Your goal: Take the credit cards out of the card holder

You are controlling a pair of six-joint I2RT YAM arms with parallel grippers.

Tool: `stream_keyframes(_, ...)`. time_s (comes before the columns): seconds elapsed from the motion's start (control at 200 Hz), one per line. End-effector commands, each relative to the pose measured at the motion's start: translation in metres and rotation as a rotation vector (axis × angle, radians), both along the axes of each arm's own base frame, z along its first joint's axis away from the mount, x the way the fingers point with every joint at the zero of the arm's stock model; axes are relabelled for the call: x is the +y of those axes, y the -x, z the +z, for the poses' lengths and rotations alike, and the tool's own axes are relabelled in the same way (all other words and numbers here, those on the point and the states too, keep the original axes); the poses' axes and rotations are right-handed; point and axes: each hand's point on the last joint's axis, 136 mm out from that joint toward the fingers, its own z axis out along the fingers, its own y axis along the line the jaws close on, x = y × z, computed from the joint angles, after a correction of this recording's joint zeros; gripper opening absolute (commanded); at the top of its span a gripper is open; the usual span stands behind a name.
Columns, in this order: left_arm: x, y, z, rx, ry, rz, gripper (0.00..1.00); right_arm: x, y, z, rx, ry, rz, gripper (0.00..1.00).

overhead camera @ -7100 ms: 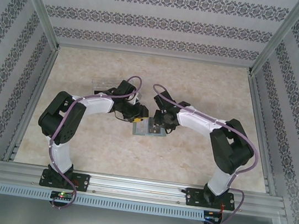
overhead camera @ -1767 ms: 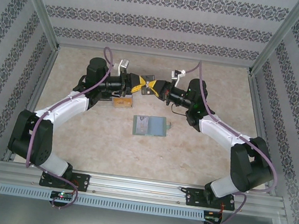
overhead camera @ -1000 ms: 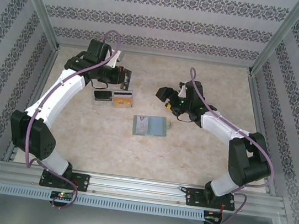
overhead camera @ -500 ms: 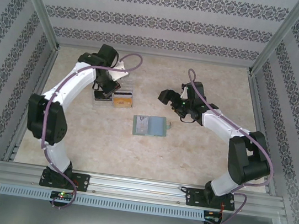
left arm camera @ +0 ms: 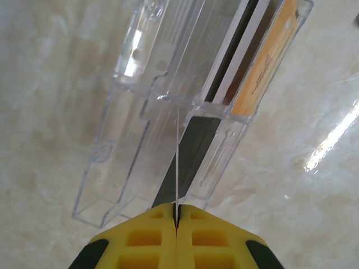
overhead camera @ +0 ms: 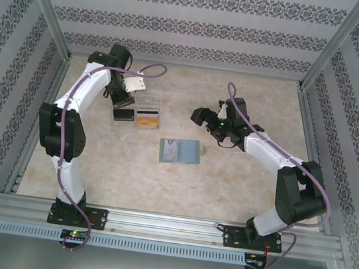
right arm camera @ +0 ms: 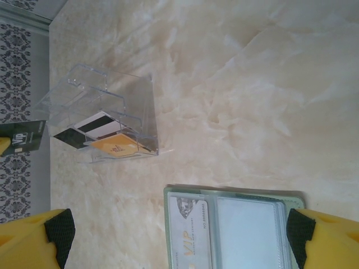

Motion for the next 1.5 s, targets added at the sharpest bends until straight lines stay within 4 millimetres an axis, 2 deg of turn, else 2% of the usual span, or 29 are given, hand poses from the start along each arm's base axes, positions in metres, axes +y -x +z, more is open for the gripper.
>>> stream_keyframes(0.0,-0.002,0.021,-0.006,0.092,0.035,-0.094,0.00,-0.001,0.003,0.007,0.001,-0.006,-0.002,0.98)
stream_keyframes(0.17,0.004,0.030,-0.017,0.128,0.011,-0.151,0.00,0.004,0.004,0.008,0.004,-0.003,0.008,0.98)
stream_keyframes(0.395,0.006,0.023,-0.033,0.118,-0.008,-0.218,0.00,0.015,0.006,0.005,0.021,0.004,0.028,0.98)
stream_keyframes(0.57,-0.008,0.012,-0.033,0.072,0.059,-0.271,0.00,0.019,0.007,0.011,0.024,-0.009,0.034,0.98)
stream_keyframes(0.729,-0.001,0.006,-0.046,0.092,0.010,-0.283,0.00,0.020,0.009,0.021,0.011,0.000,0.043,0.98)
stream_keyframes(0.844,0.004,0.004,-0.054,0.103,-0.016,-0.286,0.00,0.019,0.010,0.020,0.015,0.005,0.038,0.98)
stream_keyframes(1.154,0.003,-0.001,-0.040,0.075,-0.022,-0.299,0.00,0.027,0.011,0.015,0.033,0.004,0.046,0.98)
stream_keyframes(1.284,0.008,-0.004,-0.034,0.051,-0.058,-0.303,0.00,0.028,0.011,0.015,0.031,0.006,0.047,0.98)
stream_keyframes(1.494,0.015,-0.003,-0.038,0.064,-0.097,-0.302,0.00,0.028,0.010,0.014,0.035,0.007,0.046,0.98)
